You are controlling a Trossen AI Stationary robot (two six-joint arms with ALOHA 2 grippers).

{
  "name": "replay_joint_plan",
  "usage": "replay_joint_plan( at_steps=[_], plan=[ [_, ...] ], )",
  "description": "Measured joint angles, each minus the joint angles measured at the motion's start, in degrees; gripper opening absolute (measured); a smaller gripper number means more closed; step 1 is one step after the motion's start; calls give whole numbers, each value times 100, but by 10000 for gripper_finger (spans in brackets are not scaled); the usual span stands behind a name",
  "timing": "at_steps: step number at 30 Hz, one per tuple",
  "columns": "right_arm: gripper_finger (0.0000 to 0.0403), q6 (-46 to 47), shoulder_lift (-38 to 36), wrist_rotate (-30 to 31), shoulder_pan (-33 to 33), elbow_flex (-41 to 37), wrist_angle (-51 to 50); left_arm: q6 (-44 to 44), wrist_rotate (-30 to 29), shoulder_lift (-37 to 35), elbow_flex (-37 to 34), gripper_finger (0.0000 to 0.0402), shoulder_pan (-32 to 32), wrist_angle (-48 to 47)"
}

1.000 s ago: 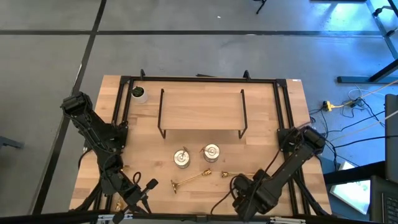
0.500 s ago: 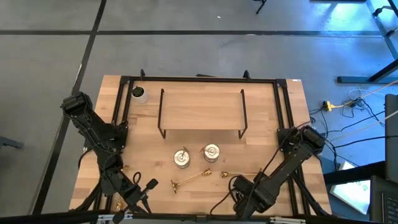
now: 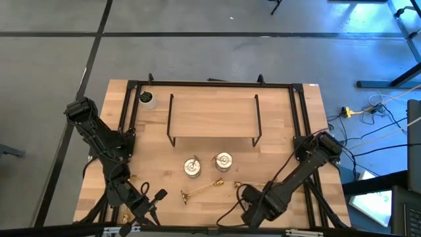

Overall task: Pick & Place candle stick holders
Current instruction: Put the bottom right silver scented candle on the shelf

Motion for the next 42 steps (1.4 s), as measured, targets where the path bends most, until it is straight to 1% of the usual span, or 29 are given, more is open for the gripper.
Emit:
replay_joint_plan(
  at_steps=[17,29,36,42],
  plan=[
    [398,-153,-2,-252,-12,0,295,-2,0,3,0,6,0,0],
    [398,-191,-2,-183,-12,2,628,-2,0,7,0,6,2,-2],
    [398,-164,-4,167,-12,4,801,-2,-2,7,0,6,0,-2],
    [398,-148,88,175,-13,10,809,-2,0,7,0,6,0,-2]
  ],
)
